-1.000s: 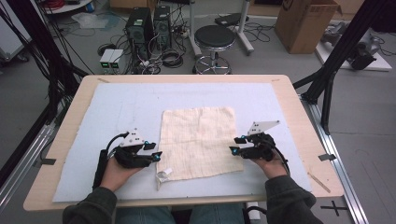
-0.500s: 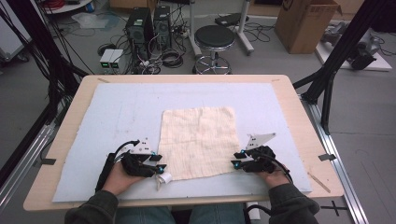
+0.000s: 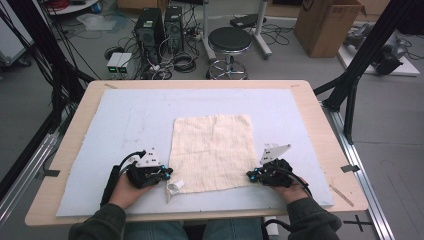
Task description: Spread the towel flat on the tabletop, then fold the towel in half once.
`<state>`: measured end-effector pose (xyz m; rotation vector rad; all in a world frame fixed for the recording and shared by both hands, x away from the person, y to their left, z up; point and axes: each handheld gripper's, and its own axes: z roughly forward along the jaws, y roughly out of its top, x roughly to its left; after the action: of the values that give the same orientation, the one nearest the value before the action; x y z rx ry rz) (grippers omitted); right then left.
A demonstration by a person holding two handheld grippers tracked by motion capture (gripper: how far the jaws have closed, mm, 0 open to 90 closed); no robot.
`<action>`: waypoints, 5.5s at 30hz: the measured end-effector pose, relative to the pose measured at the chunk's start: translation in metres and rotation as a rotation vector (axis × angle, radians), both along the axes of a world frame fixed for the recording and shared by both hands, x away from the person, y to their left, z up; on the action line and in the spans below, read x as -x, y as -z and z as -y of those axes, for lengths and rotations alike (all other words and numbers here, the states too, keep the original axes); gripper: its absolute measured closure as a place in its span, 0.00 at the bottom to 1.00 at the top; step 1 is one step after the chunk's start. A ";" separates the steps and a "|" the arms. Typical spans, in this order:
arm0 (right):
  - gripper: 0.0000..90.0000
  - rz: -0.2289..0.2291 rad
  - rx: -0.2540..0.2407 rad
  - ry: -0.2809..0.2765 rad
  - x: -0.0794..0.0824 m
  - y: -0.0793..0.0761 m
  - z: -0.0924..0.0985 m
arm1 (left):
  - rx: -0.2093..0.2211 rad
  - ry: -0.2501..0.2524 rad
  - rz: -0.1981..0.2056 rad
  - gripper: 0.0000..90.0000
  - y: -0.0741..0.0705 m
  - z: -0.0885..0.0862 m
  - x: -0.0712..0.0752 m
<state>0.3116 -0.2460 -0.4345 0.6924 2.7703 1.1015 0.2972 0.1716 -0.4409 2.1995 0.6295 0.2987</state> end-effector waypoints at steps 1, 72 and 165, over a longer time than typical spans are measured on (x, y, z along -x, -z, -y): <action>0.99 0.000 -0.001 -0.009 0.000 0.000 -0.001 | -0.001 0.002 0.001 0.98 0.000 -0.002 0.000; 0.66 -0.018 -0.169 -0.056 0.015 -0.010 -0.001 | 0.148 0.074 -0.053 0.70 -0.009 -0.014 0.031; 0.41 0.051 -0.184 0.188 -0.125 -0.069 -0.003 | 0.151 -0.264 -0.035 0.56 -0.057 -0.013 -0.109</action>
<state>0.4368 -0.2428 -0.3653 0.9094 2.5221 1.3225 0.4065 0.1842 -0.3844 1.9819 0.9340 0.3375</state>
